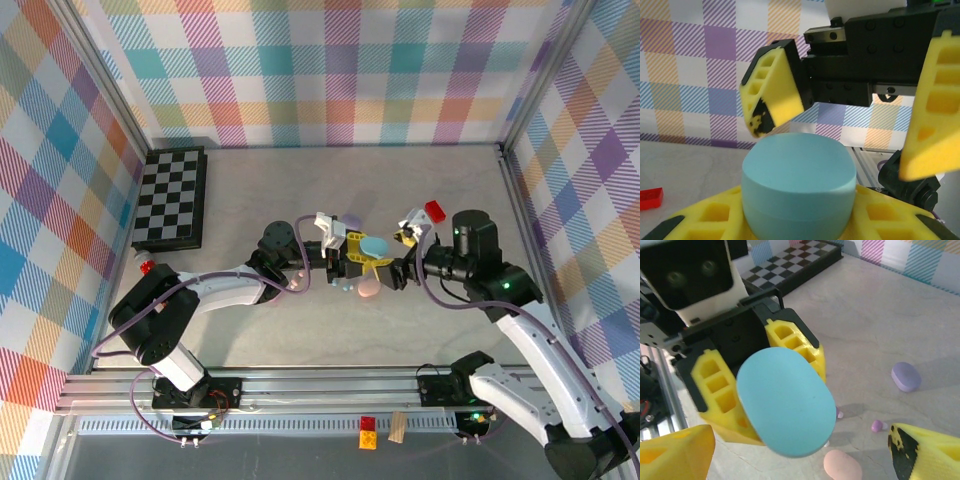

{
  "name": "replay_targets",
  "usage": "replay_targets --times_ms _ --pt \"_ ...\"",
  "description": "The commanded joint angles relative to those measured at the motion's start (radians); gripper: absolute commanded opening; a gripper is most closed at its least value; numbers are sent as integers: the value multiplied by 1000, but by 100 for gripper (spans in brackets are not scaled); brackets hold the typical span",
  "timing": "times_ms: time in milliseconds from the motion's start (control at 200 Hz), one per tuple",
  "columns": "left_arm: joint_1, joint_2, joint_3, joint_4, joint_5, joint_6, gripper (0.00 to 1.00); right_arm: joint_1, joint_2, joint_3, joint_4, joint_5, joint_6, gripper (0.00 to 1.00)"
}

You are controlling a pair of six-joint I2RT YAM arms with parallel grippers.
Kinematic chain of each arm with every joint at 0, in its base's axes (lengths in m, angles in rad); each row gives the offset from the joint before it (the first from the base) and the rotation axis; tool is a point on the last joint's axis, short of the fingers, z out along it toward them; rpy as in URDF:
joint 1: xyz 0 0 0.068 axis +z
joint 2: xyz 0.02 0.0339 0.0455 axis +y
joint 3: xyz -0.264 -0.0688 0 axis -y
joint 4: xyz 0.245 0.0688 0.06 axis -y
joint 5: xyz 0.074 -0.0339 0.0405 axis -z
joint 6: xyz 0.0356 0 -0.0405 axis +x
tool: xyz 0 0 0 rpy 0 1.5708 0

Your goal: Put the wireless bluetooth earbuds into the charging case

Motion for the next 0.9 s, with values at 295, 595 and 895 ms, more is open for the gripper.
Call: replay_targets --times_ms 295,595,895 --pt "7 -37 -8 39 39 -1 37 36 -2 24 110 232 -11 88" --pt "16 -53 -22 35 39 3 37 36 -14 39 150 291 21 88" --pt "35 -45 -46 85 15 -33 37 36 -45 54 166 213 45 90"
